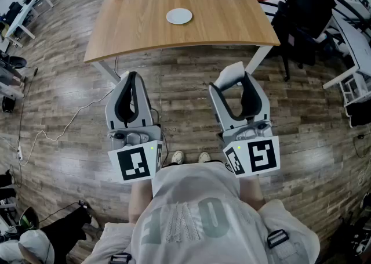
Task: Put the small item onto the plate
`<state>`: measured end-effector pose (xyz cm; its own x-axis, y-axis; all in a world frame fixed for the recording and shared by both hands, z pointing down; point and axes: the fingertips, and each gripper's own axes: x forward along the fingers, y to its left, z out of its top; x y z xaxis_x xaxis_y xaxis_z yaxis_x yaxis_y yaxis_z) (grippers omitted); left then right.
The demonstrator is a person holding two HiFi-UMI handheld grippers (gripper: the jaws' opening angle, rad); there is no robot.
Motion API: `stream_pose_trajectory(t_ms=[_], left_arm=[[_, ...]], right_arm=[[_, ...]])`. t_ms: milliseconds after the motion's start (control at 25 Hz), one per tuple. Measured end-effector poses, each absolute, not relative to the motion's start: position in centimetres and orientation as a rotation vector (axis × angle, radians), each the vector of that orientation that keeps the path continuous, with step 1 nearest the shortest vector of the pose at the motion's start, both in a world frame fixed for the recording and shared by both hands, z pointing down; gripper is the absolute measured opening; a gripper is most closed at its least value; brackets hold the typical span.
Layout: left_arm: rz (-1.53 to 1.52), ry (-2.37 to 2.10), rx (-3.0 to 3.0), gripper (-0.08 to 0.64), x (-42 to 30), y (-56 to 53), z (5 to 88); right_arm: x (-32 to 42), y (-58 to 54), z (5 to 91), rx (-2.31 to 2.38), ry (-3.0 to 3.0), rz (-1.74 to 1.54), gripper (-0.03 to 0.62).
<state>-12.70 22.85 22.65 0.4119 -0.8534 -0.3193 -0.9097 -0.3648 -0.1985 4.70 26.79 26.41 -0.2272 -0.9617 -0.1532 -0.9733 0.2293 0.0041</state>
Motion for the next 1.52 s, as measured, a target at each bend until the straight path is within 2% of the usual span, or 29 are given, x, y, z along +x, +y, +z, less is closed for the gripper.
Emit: stream_pose_trajectory(t_ms=[400, 800, 1160, 1520], left_arm=[[0.196, 1.582, -2.287, 0.009, -9.6, 23.8, 23.4], [0.137, 1.695, -2.243, 0.009, -10.2, 23.1, 25.0], [0.235, 1.717, -2.245, 0.009, -10.2, 16.9, 27.3], [0.271, 1.663, -2.291, 0.009, -9.2, 7.3, 27.9]], right_arm=[[9.2, 27.1, 27.5, -1.850, 2.395, 0.141, 0.307], [12.5, 26.7, 29.8, -1.858, 2.392, 0.082, 0.307], [14.2, 21.5, 32.5, -1.912, 2.392, 0.090, 0.307], [12.1, 11.6, 33.2, -1.879, 2.470, 0.100, 0.307]])
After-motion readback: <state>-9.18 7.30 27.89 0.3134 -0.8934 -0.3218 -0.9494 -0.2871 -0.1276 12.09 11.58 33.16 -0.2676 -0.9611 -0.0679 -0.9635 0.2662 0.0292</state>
